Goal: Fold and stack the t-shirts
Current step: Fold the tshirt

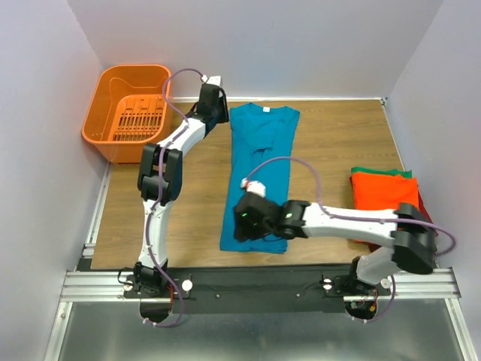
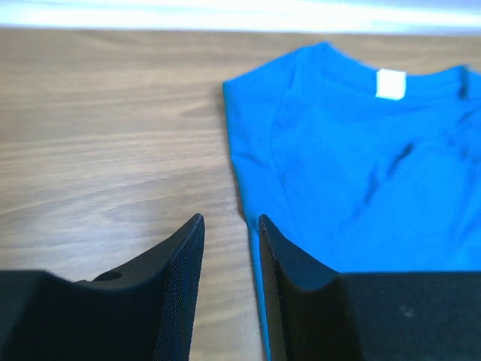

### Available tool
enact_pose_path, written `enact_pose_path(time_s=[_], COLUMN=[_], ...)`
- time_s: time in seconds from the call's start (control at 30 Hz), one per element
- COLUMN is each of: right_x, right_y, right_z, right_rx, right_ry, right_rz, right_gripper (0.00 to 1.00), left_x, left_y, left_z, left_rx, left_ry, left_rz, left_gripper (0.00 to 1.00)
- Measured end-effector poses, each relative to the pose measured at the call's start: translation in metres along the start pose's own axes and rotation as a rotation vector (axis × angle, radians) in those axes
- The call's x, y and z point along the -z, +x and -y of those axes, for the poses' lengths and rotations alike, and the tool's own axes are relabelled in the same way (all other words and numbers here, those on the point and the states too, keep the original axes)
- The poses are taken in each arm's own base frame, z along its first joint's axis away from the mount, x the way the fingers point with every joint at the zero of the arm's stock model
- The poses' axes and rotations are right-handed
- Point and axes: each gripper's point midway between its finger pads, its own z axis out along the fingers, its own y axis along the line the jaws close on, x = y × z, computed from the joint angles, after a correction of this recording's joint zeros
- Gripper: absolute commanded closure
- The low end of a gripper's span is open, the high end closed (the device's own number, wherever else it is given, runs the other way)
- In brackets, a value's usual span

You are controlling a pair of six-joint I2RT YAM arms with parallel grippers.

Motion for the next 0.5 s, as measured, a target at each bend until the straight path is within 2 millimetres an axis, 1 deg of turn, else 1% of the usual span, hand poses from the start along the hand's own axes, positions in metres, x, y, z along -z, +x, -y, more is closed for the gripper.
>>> enact_pose_path(time_s=[0.07, 0.1, 0.13, 0.17, 0.2, 0.23, 0.27, 0.3, 0.33, 0.37, 0.4, 0.43, 0.47, 0.5], right_x=[0.013, 0.021, 0.030, 0.038, 0.045, 0.054, 0.060, 0.063, 0.067, 0.068, 0.067, 0.065, 0.061, 0.058], right_y=[-0.007, -0.020, -0.028, -0.034, -0.040, -0.044, -0.047, -0.048, -0.048, -0.048, -0.047, -0.046, -0.045, -0.045], right_z=[0.025, 0.034, 0.045, 0.060, 0.078, 0.095, 0.112, 0.123, 0.139, 0.153, 0.164, 0.176, 0.188, 0.195], right_rx=[-0.074, -0.117, -0.159, -0.208, -0.260, -0.314, -0.365, -0.397, -0.439, -0.472, -0.499, -0.522, -0.544, -0.558], right_ry=[0.018, 0.014, 0.013, 0.020, 0.033, 0.047, 0.062, 0.072, 0.089, 0.111, 0.132, 0.158, 0.189, 0.207], right_rz=[0.031, 0.066, 0.098, 0.130, 0.161, 0.197, 0.231, 0.247, 0.270, 0.281, 0.282, 0.280, 0.269, 0.260], right_gripper=[0.39, 0.39, 0.39, 0.39, 0.40, 0.40, 0.41, 0.41, 0.41, 0.41, 0.41, 0.42, 0.43, 0.43], left_x=[0.016, 0.028, 0.038, 0.051, 0.062, 0.079, 0.092, 0.103, 0.111, 0.120, 0.127, 0.135, 0.144, 0.153], left_y=[-0.017, -0.029, -0.036, -0.043, -0.046, -0.045, -0.040, -0.035, -0.028, -0.016, -0.001, 0.016, 0.038, 0.062], left_z=[0.004, 0.008, 0.010, 0.013, 0.016, 0.019, 0.021, 0.026, 0.030, 0.036, 0.043, 0.055, 0.066, 0.078], left_rx=[0.002, 0.008, 0.014, 0.027, 0.039, 0.055, 0.070, 0.079, 0.082, 0.081, 0.079, 0.067, 0.049, 0.028], left_ry=[0.006, 0.014, 0.017, 0.027, 0.032, 0.040, 0.041, 0.048, 0.055, 0.057, 0.065, 0.082, 0.093, 0.112], left_rz=[0.031, 0.057, 0.070, 0.090, 0.098, 0.103, 0.098, 0.096, 0.093, 0.078, 0.057, 0.036, 0.001, -0.034], left_gripper=[0.60, 0.60, 0.65, 0.68, 0.69, 0.71, 0.71, 0.74, 0.76, 0.77, 0.78, 0.79, 0.80, 0.82])
